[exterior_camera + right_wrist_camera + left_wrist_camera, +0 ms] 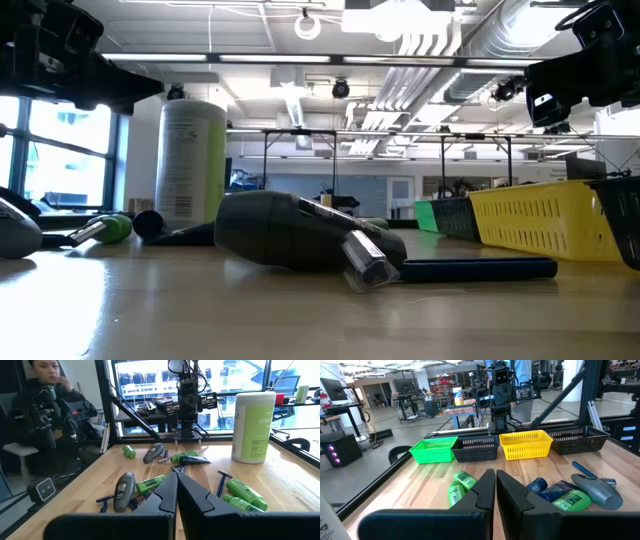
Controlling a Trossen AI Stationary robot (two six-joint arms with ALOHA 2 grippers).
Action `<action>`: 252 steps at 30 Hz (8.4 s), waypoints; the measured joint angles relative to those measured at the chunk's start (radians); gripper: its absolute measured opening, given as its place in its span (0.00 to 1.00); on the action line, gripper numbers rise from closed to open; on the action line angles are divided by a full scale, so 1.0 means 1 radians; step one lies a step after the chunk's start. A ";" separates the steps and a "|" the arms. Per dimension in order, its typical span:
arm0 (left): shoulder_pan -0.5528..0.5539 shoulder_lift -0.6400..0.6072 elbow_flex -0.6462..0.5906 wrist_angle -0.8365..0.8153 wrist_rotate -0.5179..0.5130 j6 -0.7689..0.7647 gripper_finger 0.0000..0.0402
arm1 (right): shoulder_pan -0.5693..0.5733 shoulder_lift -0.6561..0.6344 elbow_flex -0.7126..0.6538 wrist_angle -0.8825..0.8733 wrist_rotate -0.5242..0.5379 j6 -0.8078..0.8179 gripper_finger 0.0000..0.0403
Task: Pick & Place Travel size toiletries
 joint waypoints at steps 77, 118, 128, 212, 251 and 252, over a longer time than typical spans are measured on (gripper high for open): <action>0.000 0.000 0.000 0.000 0.000 0.000 0.03 | 0.000 0.000 0.000 0.000 0.000 0.000 0.01; 0.000 0.000 0.000 0.009 0.000 -0.100 0.03 | 0.000 0.000 0.000 0.084 -0.008 0.174 0.01; 0.000 0.000 0.000 0.000 0.001 -0.105 0.03 | 0.000 0.001 0.000 0.084 0.005 0.188 0.01; -0.060 0.868 0.588 -0.242 -0.049 -0.227 0.03 | 0.000 0.001 0.000 0.172 0.183 0.048 0.01; -0.405 0.956 0.597 -0.282 -0.272 -0.380 0.11 | 0.000 0.001 0.000 0.172 0.183 0.048 0.01; -0.405 0.956 0.597 -0.288 -0.272 -0.397 0.14 | 0.000 0.001 0.000 0.172 0.183 0.048 0.01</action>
